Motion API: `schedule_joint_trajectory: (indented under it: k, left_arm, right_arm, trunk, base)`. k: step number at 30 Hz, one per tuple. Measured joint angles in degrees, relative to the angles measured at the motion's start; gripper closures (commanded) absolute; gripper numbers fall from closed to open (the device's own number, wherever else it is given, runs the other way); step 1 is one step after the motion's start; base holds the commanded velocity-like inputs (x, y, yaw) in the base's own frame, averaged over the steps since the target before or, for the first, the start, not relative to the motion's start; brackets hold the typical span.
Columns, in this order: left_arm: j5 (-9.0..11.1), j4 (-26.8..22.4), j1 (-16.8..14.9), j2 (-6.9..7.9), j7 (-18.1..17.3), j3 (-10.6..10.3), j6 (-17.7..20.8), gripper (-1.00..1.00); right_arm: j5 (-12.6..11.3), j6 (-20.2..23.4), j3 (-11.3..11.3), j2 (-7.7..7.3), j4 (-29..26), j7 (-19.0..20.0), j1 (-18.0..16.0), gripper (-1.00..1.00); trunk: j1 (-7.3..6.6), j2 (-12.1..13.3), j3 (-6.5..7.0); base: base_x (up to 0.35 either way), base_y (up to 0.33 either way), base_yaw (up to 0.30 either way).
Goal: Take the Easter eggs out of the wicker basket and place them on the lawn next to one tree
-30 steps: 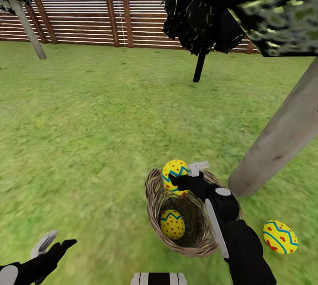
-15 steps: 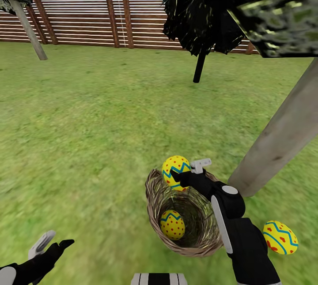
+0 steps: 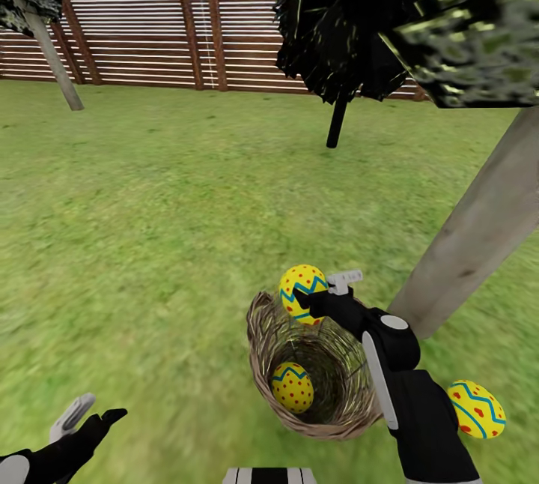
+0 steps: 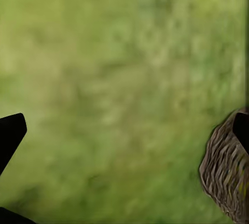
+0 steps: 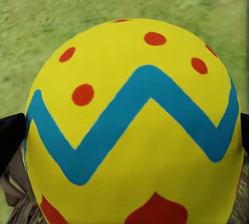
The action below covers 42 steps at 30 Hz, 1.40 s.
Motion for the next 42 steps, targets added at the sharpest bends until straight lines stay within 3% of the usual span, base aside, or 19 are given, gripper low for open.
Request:
schedule_joint_trajectory:
  k: [8,13,15,18,20,24,27,31,42]
  left_arm:
    - [0.1,0.0,0.0,-0.07,0.0,0.0,0.0,-1.00]
    - [0.2,-0.8,-0.1,-0.15,0.0,-0.1,-0.1,-1.00]
    - [0.2,-0.4,-0.1,-0.56,0.0,-1.2,-1.5,-1.00]
    - [0.2,0.0,-0.1,-1.06,0.0,-5.2,-5.8,-1.00]
    - [0.4,1.3,-0.1,-1.17,0.0,-6.4,-8.1,-1.00]
    - [0.5,3.0,-0.4,-1.27,-0.1,-6.9,-9.5,-1.00]
    - [0.5,4.2,-0.4,-1.29,0.0,-7.0,-12.7,-1.00]
    - [0.6,5.0,-0.4,-1.29,0.0,-7.0,-14.1,-1.00]
    - [0.5,5.3,-0.4,-1.32,-1.5,-8.9,-15.3,-1.00]
  right_arm:
    - [-0.1,-0.3,0.1,-0.04,0.0,0.3,0.4,1.00]
    - [-0.1,-3.4,0.5,-0.04,0.0,0.4,0.5,1.00]
    - [-0.1,-4.2,0.5,-0.04,0.0,0.4,0.6,1.00]
    - [-0.1,-6.6,0.4,-0.04,0.0,0.5,0.7,1.00]
    - [-0.2,-9.4,0.5,-0.05,0.0,0.5,1.1,1.00]
    - [-0.2,-11.3,1.0,-0.05,0.0,0.5,1.7,1.00]
    - [-0.2,-11.4,1.0,-0.05,0.0,0.5,1.8,1.00]
    - [-0.2,-11.1,0.9,0.00,0.0,0.5,1.9,1.00]
    - [-0.1,-10.0,0.5,0.26,0.0,0.4,1.9,1.00]
  trunk:
    - [-0.21,0.1,1.77]
    - [-0.34,0.2,2.88]
    - [-0.39,0.2,3.33]
    - [-0.46,0.2,3.99]
    - [-0.52,0.3,4.43]
    - [-0.62,0.3,5.32]
    - [-0.70,0.4,5.99]
    - [-0.80,0.4,6.87]
    - [-0.80,0.4,6.88]
  base:
    - [0.000,0.000,0.000]
    - [0.000,0.000,0.000]
    - [0.000,0.000,0.000]
    - [0.000,0.000,0.000]
    - [0.000,0.000,0.000]
    - [0.000,0.000,0.000]
    - [0.000,0.000,0.000]
    - [0.000,0.000,0.000]
    - [-0.006,0.136,0.000]
